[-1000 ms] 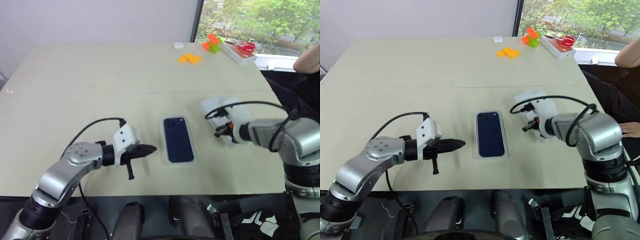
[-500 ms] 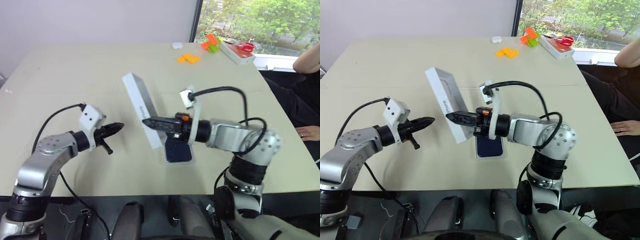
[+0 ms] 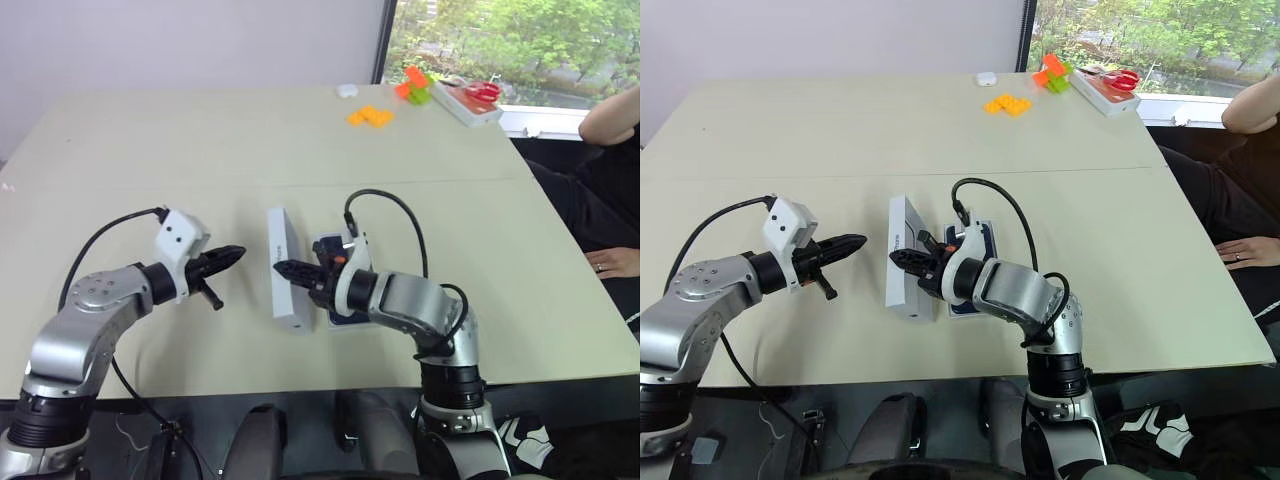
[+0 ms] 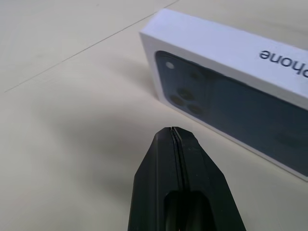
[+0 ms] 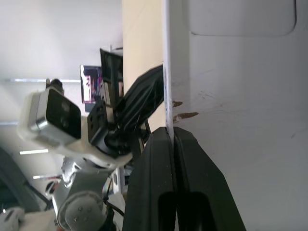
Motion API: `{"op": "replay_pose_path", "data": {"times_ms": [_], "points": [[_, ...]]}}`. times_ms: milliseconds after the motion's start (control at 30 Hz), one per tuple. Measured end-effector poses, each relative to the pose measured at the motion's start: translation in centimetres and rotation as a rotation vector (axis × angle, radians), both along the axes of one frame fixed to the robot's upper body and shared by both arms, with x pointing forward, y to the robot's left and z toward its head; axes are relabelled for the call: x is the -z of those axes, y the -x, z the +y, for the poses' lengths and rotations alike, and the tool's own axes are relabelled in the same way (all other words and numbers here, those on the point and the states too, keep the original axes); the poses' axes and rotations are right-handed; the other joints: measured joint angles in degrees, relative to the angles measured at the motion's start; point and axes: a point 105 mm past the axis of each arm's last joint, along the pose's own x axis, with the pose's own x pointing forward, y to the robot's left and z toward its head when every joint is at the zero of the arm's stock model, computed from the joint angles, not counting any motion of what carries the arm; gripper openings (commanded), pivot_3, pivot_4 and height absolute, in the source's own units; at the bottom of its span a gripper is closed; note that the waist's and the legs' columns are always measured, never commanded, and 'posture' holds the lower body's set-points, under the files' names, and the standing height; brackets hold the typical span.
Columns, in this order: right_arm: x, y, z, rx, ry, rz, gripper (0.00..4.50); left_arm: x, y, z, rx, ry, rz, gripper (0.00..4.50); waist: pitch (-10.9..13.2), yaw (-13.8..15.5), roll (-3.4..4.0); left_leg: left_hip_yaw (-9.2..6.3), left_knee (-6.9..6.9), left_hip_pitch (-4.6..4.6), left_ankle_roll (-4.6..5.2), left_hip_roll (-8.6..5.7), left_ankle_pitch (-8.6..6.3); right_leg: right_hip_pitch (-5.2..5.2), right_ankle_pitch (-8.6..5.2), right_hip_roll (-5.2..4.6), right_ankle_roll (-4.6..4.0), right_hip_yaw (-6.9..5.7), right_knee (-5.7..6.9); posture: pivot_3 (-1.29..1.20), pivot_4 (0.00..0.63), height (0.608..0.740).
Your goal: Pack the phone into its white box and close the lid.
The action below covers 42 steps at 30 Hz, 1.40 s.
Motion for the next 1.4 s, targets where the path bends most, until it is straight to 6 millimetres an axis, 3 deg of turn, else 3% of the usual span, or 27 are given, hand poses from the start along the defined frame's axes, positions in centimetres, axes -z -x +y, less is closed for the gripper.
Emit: {"op": "replay_pose_path", "data": {"times_ms": [167,433,667,900,1000,1100,1233,1400], "points": [[-0.4,-1.3,-2.6,0.072,0.077,-0.059,3.45,1.2,0.3,-1.9,0.054,0.027,0.047,0.00,0.01,-0.20,0.01,0.04,0.00,-0.03,0.00,0.00,0.00,-0.01,0.02,0.01,0.04,0.00,-0.02,0.00,0.150,0.740],[-4.1,-3.7,-9.2,0.092,0.385,-0.369,3.45,1.0,0.2,-5.5,0.137,0.097,0.046,0.00,0.03,-0.05,0.04,0.16,-0.01,-0.07,0.05,-0.10,-0.03,0.00,0.00,0.08,0.03,0.01,-0.09,0.00,0.150,0.740],[-2.9,-4.9,-12.1,0.095,0.567,-0.427,3.45,0.9,1.1,-9.6,0.254,0.136,0.067,0.00,0.03,-0.26,0.03,0.24,-0.03,-0.12,0.12,-0.08,-0.07,-0.01,0.08,0.15,0.17,0.10,-0.11,0.00,0.150,0.740],[-2.4,-5.3,-12.5,0.070,0.632,-0.480,3.45,1.0,1.3,-9.9,0.256,0.151,0.092,0.00,0.03,-0.22,0.04,0.22,-0.02,-0.07,0.12,-0.07,-0.07,-0.01,0.07,0.21,0.17,0.10,-0.08,0.00,0.150,0.740],[-2.0,-5.4,-13.8,0.015,0.853,-0.587,3.45,-0.2,0.4,-7.7,0.149,0.237,0.115,0.00,0.04,-0.20,0.04,0.21,0.00,-0.10,0.12,-0.08,-0.07,-0.10,0.06,0.19,0.16,0.01,-0.09,0.00,0.150,0.740],[-2.0,-5.5,-14.7,-0.032,0.994,-0.698,2.13,-1.2,-0.7,-3.7,-0.014,0.231,0.104,0.00,0.04,-0.35,0.04,0.22,-0.04,-0.06,0.18,-0.08,-0.11,-0.11,0.06,0.22,0.21,0.00,-0.11,0.00,0.150,0.740],[-1.1,-5.1,-14.3,-0.135,1.068,-0.791,0.02,-0.3,-0.4,-1.8,-0.085,0.198,0.157,0.00,0.04,-0.13,0.04,0.22,-0.06,-0.08,0.18,-0.10,-0.11,-0.11,0.04,0.17,0.22,0.00,-0.14,0.00,0.150,0.740],[-0.7,-4.7,-13.7,-0.236,1.129,-0.894,0.02,2.8,1.2,-3.3,-0.012,0.045,0.257,0.00,0.04,0.24,0.03,0.23,-0.04,-0.09,0.17,-0.20,-0.11,-0.09,-0.06,0.03,0.05,0.03,-0.17,0.00,0.150,0.740]]}}
